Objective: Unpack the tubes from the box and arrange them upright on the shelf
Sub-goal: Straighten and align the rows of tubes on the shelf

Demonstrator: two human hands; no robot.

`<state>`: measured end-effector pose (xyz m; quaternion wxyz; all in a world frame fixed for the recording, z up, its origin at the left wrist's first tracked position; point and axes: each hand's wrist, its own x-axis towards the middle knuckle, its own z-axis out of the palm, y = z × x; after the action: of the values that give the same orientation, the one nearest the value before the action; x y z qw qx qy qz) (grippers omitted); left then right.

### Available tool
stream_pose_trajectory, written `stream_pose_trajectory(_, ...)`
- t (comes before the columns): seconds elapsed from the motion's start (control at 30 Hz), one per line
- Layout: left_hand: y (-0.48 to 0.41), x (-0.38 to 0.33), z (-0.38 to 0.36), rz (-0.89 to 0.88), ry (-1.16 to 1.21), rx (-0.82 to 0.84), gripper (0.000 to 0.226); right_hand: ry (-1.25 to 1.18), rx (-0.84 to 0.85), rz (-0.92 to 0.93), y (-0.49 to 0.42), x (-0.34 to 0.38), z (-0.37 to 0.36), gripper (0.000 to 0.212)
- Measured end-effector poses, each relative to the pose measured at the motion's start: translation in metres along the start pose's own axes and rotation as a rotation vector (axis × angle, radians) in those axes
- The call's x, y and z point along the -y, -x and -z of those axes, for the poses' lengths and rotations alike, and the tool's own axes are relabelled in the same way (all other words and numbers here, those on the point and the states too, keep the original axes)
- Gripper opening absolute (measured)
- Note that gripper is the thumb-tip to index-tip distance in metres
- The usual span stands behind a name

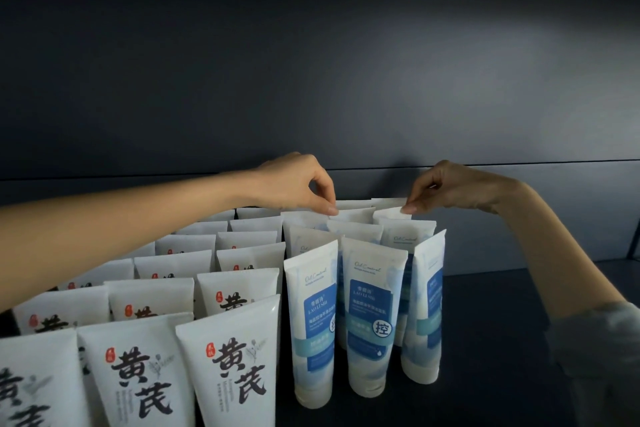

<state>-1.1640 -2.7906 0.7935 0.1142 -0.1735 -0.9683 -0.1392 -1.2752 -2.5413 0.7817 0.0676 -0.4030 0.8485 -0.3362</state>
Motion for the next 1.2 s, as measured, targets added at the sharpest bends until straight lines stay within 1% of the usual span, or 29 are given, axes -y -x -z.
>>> stream_pose_trajectory(0.33, 0.002, -0.003, 0.001, 0.01, -0.047, -0.013, 0.013, 0.05, -0.012, -0.045, 0.008, -0.001, 0.008, 0.01)
stream_pose_trajectory(0.6, 0.001, 0.0, -0.001, 0.017, -0.104, -0.039, 0.016, 0.066, -0.017, -0.079, 0.009, -0.003, 0.01, 0.008)
stream_pose_trajectory(0.83, -0.005, -0.003, -0.005, 0.025, -0.052, -0.008, 0.009, 0.042, -0.005, -0.075, 0.007, -0.003, 0.008, 0.006)
stream_pose_trajectory(0.93, -0.007, -0.003, -0.007, 0.028, -0.042, -0.021, 0.01, 0.042, -0.004, -0.06, 0.005, -0.002, 0.007, 0.005)
stream_pose_trajectory(1.13, -0.005, -0.006, -0.01, 0.03, -0.008, -0.066, 0.012, 0.036, -0.012, -0.046, 0.006, 0.0, 0.006, 0.017)
stream_pose_trajectory(1.2, -0.005, -0.006, -0.01, 0.036, 0.001, -0.07, 0.013, 0.045, -0.013, -0.043, 0.006, -0.001, 0.006, 0.016)
